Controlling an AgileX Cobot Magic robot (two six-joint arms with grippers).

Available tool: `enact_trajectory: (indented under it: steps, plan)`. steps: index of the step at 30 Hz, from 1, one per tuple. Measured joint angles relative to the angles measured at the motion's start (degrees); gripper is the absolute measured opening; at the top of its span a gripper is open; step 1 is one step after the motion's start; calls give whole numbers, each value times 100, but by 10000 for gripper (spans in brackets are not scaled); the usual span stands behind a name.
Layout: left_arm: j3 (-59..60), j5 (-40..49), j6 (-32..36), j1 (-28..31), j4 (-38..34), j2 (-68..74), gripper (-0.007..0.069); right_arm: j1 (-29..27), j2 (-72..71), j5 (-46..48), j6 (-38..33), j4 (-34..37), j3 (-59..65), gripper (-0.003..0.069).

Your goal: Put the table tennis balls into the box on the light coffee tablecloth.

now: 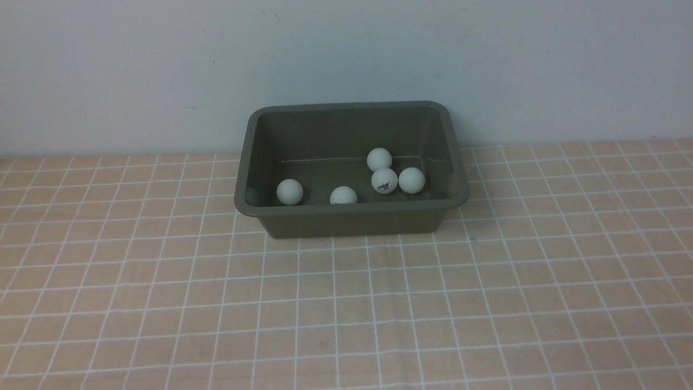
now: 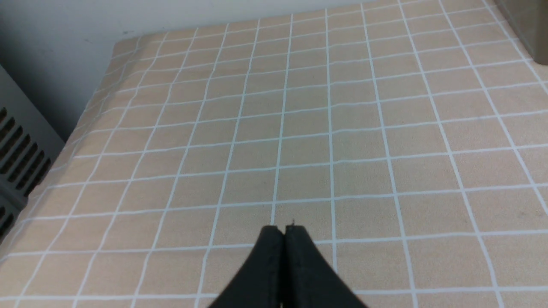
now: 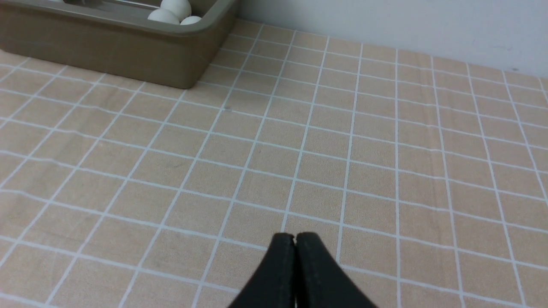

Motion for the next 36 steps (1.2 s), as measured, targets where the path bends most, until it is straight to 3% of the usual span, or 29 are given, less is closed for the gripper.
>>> enact_trajectory:
  steps: [23, 36]
  plan:
    - [0, 12, -46, 0, -76, -11, -69, 0, 0, 18, 0, 0, 0, -14]
    - [0, 12, -46, -295, -76, -11, -69, 0, 0, 18, 0, 0, 0, -14]
